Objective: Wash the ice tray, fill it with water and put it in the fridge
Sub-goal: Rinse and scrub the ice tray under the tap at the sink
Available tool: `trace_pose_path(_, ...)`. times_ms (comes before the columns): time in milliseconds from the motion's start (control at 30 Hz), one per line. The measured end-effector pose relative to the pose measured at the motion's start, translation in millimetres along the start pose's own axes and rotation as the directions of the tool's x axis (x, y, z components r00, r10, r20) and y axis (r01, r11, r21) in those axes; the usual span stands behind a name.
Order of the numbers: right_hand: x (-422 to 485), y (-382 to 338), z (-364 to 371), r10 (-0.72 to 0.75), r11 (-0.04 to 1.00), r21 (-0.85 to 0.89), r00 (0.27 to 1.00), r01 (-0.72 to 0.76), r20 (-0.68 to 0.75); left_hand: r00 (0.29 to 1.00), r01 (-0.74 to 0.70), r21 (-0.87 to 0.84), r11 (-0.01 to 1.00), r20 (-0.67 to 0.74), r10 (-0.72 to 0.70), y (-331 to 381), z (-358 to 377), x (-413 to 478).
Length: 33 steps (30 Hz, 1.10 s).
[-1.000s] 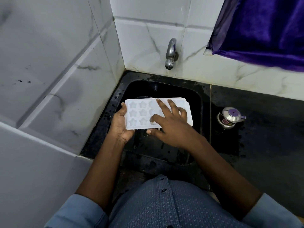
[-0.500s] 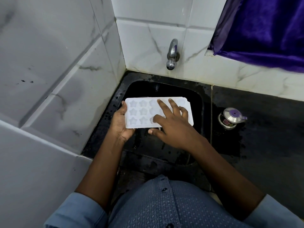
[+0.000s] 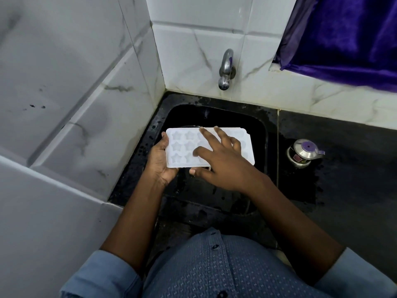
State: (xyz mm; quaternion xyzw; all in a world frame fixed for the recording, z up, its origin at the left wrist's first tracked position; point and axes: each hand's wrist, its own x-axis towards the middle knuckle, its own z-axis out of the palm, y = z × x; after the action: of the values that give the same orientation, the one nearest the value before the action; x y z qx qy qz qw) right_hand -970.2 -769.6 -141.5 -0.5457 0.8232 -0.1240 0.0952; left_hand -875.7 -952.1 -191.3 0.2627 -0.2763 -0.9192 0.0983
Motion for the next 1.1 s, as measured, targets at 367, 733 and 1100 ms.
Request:
trace_pose_path(367,6.0,-9.3,4.5,-0.017,0.999,-0.046,0.998,0.02,0.054,0.999,0.016,-0.006,1.0,0.045,-0.015,-1.0,-0.5,-0.4)
trace_pose_path(733,7.7,-13.4,5.4,-0.036,0.998,-0.05,0.999,0.037,0.031,0.999,0.003,-0.004,1.0,0.042,-0.003,-2.2,-2.2,-0.7)
trace_pose_path(1100,6.7,-18.2,1.8,0.009,0.999,-0.053,0.997,-0.005,0.072,1.0,-0.001,-0.023,1.0,0.022,0.001,-3.6,3.7,-3.0)
